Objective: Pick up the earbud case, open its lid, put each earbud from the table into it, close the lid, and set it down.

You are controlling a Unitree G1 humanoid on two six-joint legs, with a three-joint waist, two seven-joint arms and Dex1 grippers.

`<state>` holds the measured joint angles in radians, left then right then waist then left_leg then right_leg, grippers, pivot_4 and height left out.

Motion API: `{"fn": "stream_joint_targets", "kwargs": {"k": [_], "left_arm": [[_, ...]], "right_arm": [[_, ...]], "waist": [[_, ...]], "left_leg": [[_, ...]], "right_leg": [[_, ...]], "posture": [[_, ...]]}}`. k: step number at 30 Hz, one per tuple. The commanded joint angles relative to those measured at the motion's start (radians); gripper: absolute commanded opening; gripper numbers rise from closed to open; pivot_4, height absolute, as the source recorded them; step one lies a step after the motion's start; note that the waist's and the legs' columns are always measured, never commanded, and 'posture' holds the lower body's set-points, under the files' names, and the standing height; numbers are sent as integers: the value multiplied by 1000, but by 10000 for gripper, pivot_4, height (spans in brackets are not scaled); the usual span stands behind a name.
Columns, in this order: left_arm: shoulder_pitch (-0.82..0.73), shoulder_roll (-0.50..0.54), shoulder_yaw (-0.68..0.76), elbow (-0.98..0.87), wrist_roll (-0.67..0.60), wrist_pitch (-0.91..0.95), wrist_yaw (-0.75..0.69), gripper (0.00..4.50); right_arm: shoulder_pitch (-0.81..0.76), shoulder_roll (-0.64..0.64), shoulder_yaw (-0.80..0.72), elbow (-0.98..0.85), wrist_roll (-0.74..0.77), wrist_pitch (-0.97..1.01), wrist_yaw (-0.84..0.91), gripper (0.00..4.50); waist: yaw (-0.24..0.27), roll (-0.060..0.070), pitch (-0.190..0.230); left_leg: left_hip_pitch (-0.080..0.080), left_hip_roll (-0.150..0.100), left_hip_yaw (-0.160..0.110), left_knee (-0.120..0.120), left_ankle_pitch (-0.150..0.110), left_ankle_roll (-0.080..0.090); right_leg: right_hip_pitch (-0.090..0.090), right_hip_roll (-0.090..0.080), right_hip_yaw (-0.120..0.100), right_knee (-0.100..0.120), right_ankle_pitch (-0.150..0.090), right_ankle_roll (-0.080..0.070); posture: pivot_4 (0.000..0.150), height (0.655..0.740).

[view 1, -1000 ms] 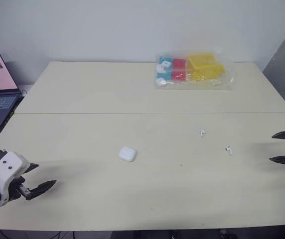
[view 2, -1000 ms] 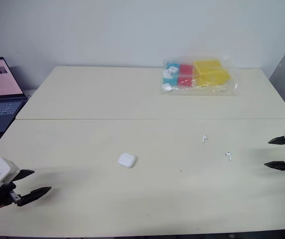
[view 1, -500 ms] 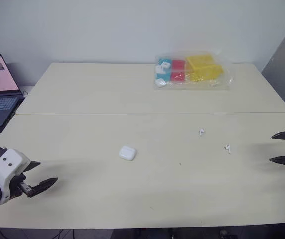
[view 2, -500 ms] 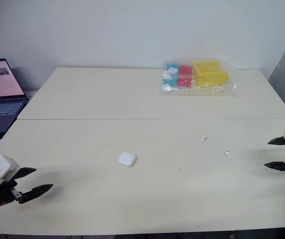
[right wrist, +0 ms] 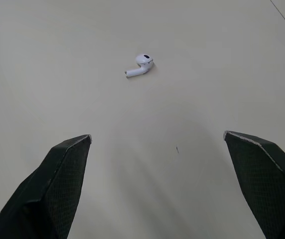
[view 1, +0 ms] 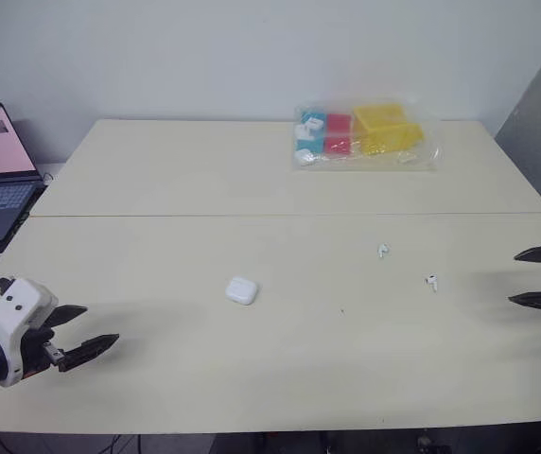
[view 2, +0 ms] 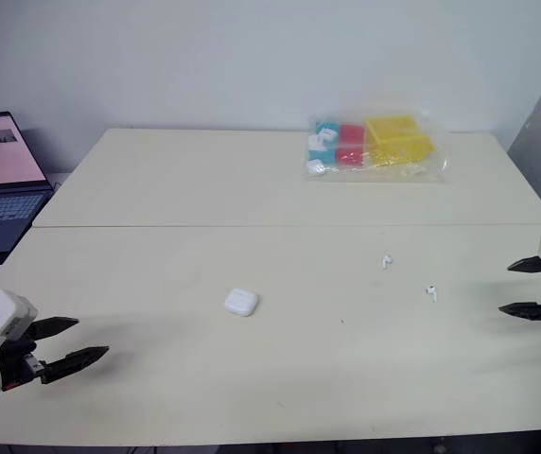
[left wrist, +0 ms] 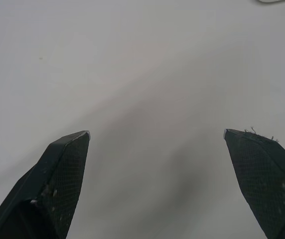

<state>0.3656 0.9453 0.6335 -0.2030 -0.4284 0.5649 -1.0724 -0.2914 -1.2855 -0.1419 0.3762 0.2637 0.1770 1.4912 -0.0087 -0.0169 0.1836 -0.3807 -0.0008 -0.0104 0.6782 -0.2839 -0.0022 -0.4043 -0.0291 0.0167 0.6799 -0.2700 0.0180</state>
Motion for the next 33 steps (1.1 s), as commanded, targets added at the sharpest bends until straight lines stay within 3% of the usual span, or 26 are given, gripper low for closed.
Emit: {"fn": "stream_joint_targets", "kwargs": {"k": [1, 8, 18, 25, 33], "left_arm": [[-4, 9, 29, -57, -29, 29, 8, 45000], [-50, -61, -58, -255, -93, 138, 126, 45000], [-155, -336, -389, -606, -81, 354, 565, 45000], [-306, -474, -523, -588, -4, 458, 800, 45000], [-361, -485, -549, -521, 15, 500, 838, 45000]], "right_arm": [[-11, -3, -23, -24, 14, 2, 7, 44773], [7, 13, -38, -111, 51, 47, 3, 44773], [49, 27, -74, -447, 203, 255, -2, 44773], [-55, 66, -20, -674, 380, 465, -42, 44773], [-183, 156, 68, -750, 433, 545, -109, 44773]], "waist": [[0, 0, 0], [1, 0, 0], [5, 0, 0], [6, 0, 0], [8, -1, 0]], "left_leg": [[0, 0, 0, 0, 0, 0], [0, 0, 0, 0, 0, 0], [-1, 0, -1, 0, 0, 0], [0, 0, -4, 2, 1, 1], [-2, 0, -5, 2, 1, 1]], "right_leg": [[0, 0, 0, 0, 0, 0], [0, 0, 0, 0, 0, 0], [1, 0, 0, 1, 0, 1], [2, 3, 0, 1, 1, 1], [2, 4, 0, 0, 1, 1]], "posture": [[1500, 7400], [1500, 7400], [1500, 7400], [1500, 7400], [1500, 7400]]}}
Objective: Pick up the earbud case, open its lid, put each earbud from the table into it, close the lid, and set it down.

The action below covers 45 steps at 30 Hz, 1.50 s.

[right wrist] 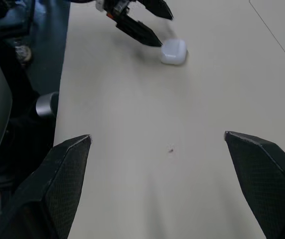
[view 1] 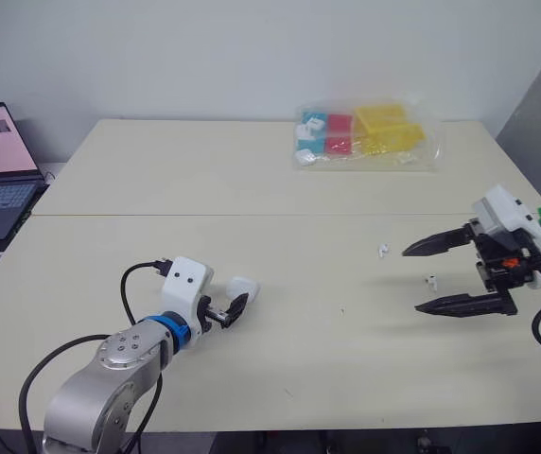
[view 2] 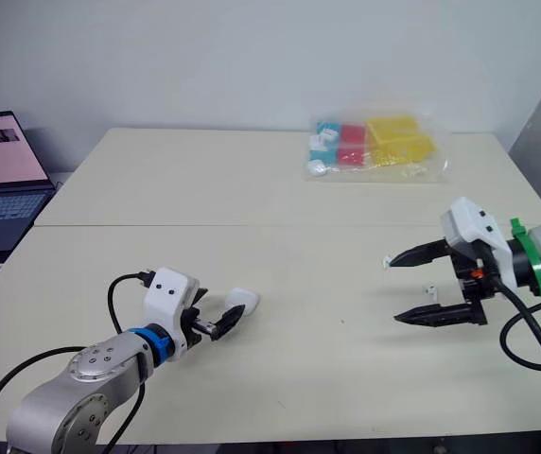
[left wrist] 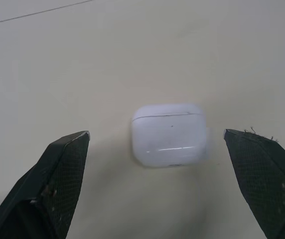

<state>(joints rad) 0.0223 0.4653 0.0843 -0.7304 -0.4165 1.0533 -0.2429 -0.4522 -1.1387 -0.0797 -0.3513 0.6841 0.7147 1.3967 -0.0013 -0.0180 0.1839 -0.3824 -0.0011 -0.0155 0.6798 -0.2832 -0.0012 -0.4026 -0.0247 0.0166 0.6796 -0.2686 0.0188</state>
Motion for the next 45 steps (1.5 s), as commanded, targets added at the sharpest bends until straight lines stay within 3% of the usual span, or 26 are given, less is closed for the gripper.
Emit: {"fn": "stream_joint_targets", "kwargs": {"k": [1, 14, 30, 45], "left_arm": [[-22, -7, -5, 16, 2, 16, 7, 45000], [-98, -37, -117, 98, 54, 20, 41, 45000], [-66, -164, -113, 68, 102, 34, 144, 45000], [-84, -213, -151, 69, 137, 60, 183, 45000]], "right_arm": [[-24, 15, 11, -25, 12, 6, -17, 44773], [-8, 19, 14, -58, 15, 7, -38, 44773], [-16, -4, 10, -69, 25, 20, -32, 44773], [-26, -1, 28, -49, 6, 7, -15, 44773]], "waist": [[0, 0, 0], [2, 0, 0], [2, -1, 0], [3, -1, 0]], "left_leg": [[0, 0, 0, 0, 0, 0], [-1, -1, -1, 0, 0, 0], [-1, -1, -1, 0, 0, 0], [-1, -1, -1, 0, 0, 0]], "right_leg": [[0, 0, 0, 0, 0, 0], [0, -1, 0, 0, 0, 0], [-1, -1, 0, 0, 0, 0], [0, -1, 0, 0, 0, 0]], "posture": [[1500, 7400], [1500, 7400], [1500, 7400], [1500, 7400]]}}
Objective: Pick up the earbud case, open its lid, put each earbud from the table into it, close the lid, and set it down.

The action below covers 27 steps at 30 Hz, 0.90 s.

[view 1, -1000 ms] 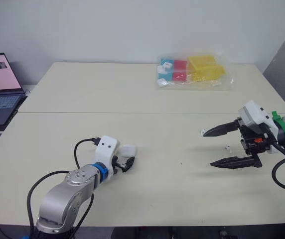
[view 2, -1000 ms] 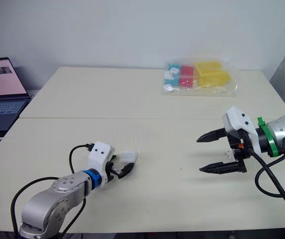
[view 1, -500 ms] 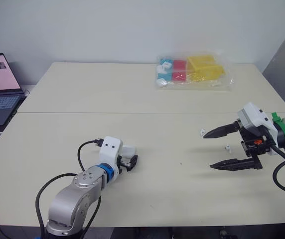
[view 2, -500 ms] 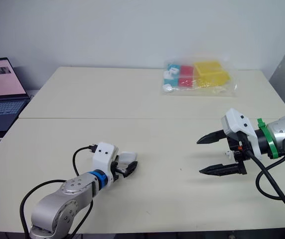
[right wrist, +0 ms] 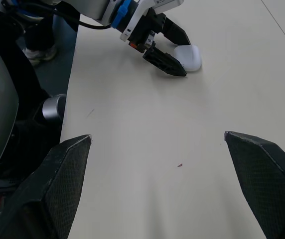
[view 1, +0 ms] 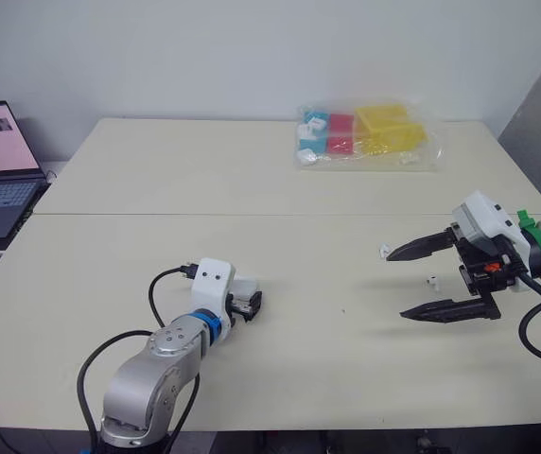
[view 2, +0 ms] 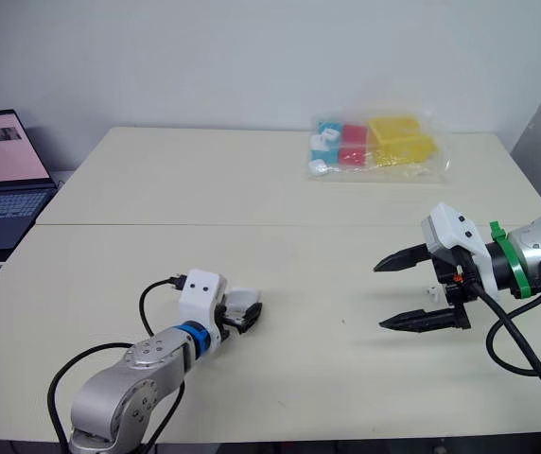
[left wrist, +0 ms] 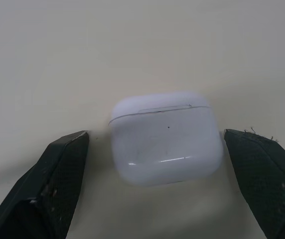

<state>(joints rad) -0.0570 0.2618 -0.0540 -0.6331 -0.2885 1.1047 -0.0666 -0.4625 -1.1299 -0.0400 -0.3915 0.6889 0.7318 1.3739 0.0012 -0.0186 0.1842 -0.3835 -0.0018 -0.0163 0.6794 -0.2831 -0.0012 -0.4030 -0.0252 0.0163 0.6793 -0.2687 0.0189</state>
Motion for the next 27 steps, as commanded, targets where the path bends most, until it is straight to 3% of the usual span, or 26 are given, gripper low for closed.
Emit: {"fn": "stream_joint_targets", "kwargs": {"k": [1, 2, 5, 9, 18, 23, 27], "left_arm": [[-4, -12, -14, -31, 10, 11, 8, 45000], [-2, -12, -17, -35, 13, 14, 11, 45000], [10, -5, -23, -50, 23, 20, 20, 39508], [29, 6, -29, -66, 39, 29, 20, 28126], [75, 130, 43, -57, 33, -88, -93, 27537], [73, 311, 40, 58, 16, -417, -387, 27537], [28, 398, 38, 188, -5, -662, -616, 27537]], "right_arm": [[-15, -10, -12, -7, 0, -11, 8, 44773], [-13, -11, -12, -6, 0, -13, 8, 44773], [-11, -12, -12, -2, -2, -16, 9, 45000], [-12, -11, -12, 5, -6, -22, 10, 45000], [-8, -12, -15, 14, -9, -36, 13, 45000], [-14, -5, -6, 20, -14, -40, 8, 45000], [-7, 0, -15, 19, -10, -33, -9, 45000]], "waist": [[0, 0, 0], [0, 0, 0], [0, 0, 0], [0, 0, 0], [-4, 0, 0], [-1, 0, 0], [1, 0, 0]], "left_leg": [[0, 0, 0, 0, 0, 0], [0, 0, 0, 0, 0, 0], [0, 0, 0, 0, 0, 0], [0, 0, 0, 0, 0, 0], [0, 0, 0, -1, 0, 0], [0, 1, -1, -1, 0, 0], [-1, 1, 1, -1, 0, 0]], "right_leg": [[0, 0, 0, 0, 0, 0], [0, 0, 0, 0, 0, 0], [0, 0, 0, 0, 0, 0], [0, 0, 0, -1, 0, 0], [0, 0, 0, -1, 0, 0], [-1, 1, -1, -1, -1, -2], [-1, -1, -1, -4, -1, -2]], "posture": [[1500, 7400], [1500, 7400], [1500, 7400], [1500, 7400], [1500, 7400], [1500, 7400], [1500, 7400]]}}
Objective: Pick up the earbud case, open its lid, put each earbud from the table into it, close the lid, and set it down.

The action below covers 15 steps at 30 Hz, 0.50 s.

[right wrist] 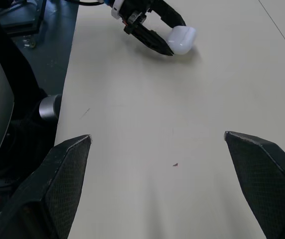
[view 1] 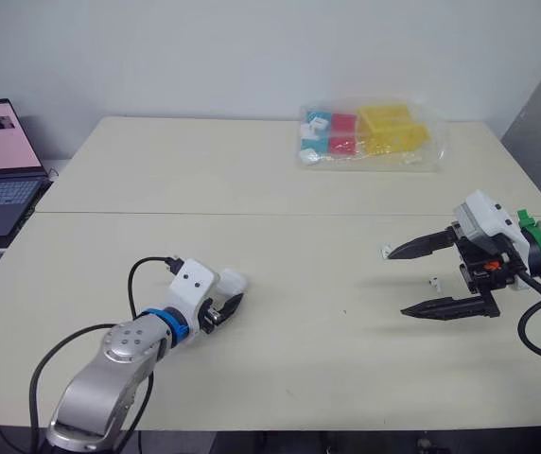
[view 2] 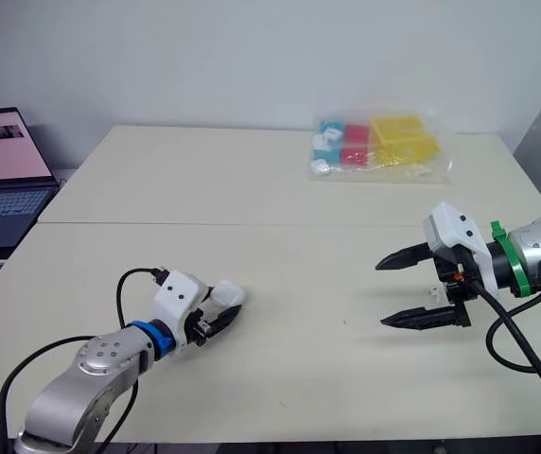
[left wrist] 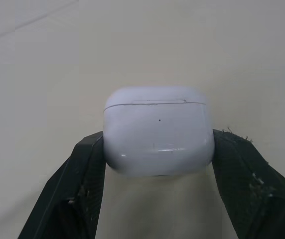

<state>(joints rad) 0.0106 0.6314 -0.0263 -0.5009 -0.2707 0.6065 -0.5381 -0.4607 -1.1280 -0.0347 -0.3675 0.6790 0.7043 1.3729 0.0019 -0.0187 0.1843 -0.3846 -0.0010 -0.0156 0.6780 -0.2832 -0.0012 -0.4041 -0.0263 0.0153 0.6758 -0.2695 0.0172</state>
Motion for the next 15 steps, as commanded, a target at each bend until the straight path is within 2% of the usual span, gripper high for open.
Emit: {"fn": "stream_joint_targets", "kwargs": {"k": [1, 4, 8, 15], "left_arm": [[-62, 36, 9, 94, -28, -211, -190, 27537], [-149, 35, -17, 188, -34, -335, -305, 27537], [-238, 10, -57, 249, -24, -409, -377, 27537], [-386, -43, -155, 349, 80, -626, -441, 27537]], "right_arm": [[-3, 0, -27, -8, 3, -1, -16, 45000], [19, 2, -55, -25, 25, 26, -49, 45000], [30, 9, -85, -43, 63, 87, -107, 45000], [-18, 85, -146, -112, 332, 482, -402, 45000]], "waist": [[0, 0, 0], [1, 0, 0], [3, 0, 0], [1, 0, 0]], "left_leg": [[0, 0, 0, 0, 0, 0], [-2, 0, 0, 0, 0, 0], [-5, 0, 0, 0, 0, 0], [-6, 0, -1, 0, 0, 0]], "right_leg": [[0, 0, 0, -1, 0, 0], [-1, -1, -1, -2, 0, 0], [-2, -2, -1, -3, 1, 1], [-2, -1, -2, -3, 1, 1]], "posture": [[1500, 7400], [1500, 7400], [1500, 7400], [1500, 7400]]}}
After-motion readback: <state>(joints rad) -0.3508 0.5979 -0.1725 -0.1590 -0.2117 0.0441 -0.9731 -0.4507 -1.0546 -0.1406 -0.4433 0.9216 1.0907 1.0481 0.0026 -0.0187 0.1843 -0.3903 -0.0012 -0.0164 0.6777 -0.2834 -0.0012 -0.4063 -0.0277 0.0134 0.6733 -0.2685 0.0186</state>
